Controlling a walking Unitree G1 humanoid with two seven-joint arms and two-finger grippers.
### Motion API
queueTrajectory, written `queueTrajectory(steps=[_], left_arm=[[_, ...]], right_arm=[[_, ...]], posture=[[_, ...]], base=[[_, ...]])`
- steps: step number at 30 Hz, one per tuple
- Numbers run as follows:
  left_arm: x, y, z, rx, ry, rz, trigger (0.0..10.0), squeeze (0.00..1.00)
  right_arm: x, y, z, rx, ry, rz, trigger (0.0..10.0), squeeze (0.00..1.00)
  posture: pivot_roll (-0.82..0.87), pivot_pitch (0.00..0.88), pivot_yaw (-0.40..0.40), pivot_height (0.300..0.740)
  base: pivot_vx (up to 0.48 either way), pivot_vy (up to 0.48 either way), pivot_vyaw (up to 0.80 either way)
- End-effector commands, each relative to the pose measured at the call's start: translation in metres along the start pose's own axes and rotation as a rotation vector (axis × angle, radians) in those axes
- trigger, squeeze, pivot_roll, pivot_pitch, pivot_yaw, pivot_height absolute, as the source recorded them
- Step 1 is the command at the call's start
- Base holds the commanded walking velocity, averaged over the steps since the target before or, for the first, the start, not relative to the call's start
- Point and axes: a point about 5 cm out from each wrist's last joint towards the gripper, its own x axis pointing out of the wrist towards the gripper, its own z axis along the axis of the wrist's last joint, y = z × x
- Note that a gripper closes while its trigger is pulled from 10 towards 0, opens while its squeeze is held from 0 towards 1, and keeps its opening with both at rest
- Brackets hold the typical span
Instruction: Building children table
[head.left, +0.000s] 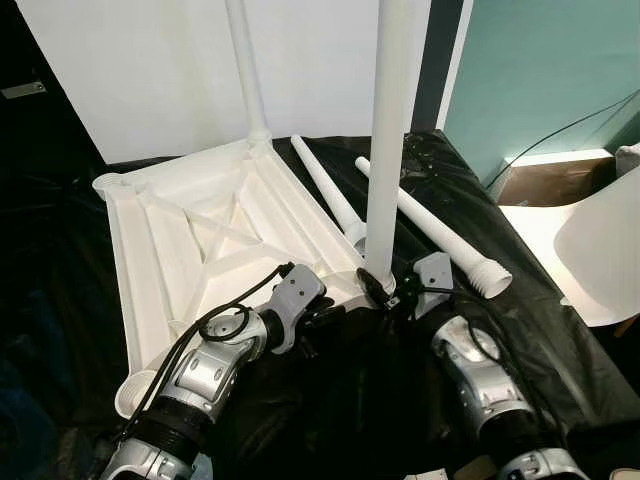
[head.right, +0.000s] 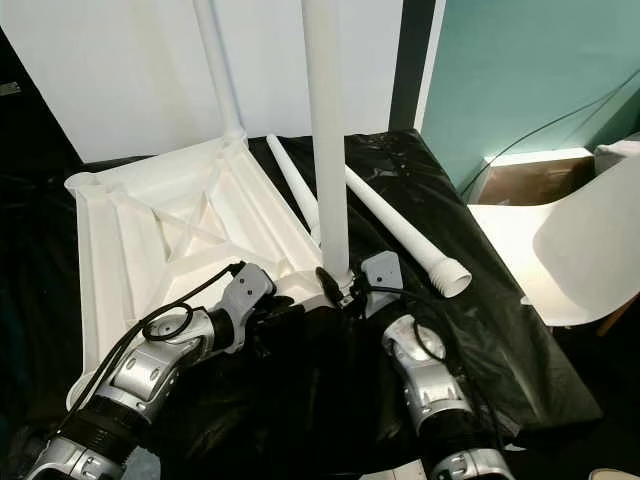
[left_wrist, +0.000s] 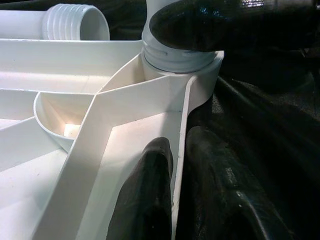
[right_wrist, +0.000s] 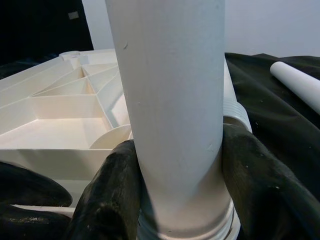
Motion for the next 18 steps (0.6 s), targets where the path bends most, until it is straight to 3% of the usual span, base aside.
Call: queueTrajectory(steps=[1,7,14,15,17,18], left_arm=[[0.0031,-0.0071,-0.024,-0.092,0.098,-0.026,10.0,0.0],[0.004,-0.0014,-0.0249,-0.103,0.115,0.018,10.0,0.0],[0.0043,-0.0023,-0.0239,-0.048,0.123,-0.005,10.0,0.0],[0.0039,-0.0024,-0.0216,-0.051,0.106,-0.014,10.0,0.09],[0.0039,-0.0022,-0.0209,-0.061,0.101,-0.015,10.0,0.09],[0.0036,-0.0026,-0.0195,-0.058,0.094,-0.02,10.0,1.0]], right_arm=[[-0.0012,-0.0072,-0.0072,-0.02,0.067,-0.003,10.0,0.0],[0.0006,-0.0118,-0.0056,-0.021,0.069,-0.007,10.0,0.0],[0.0005,-0.0096,-0.0048,-0.001,0.067,0.01,10.0,0.0],[0.0005,-0.0094,-0.005,0.002,0.068,0.01,10.0,0.0],[0.0005,-0.0094,-0.005,0.004,0.069,0.01,10.0,0.0],[0.0002,-0.0089,-0.0053,0.006,0.07,0.01,10.0,0.0]], posture=[[0.02,0.0,0.028,0.74],[0.02,0.0,0.023,0.74],[0.02,0.0,0.024,0.74],[0.02,0.0,0.024,0.74],[0.02,0.0,0.024,0.74],[0.01,0.0,0.026,0.74]], base=[[0.0,0.0,0.0],[0.0,0.0,0.0],[0.0,0.0,0.0],[0.0,0.0,0.0],[0.0,0.0,0.0],[0.0,0.0,0.0]])
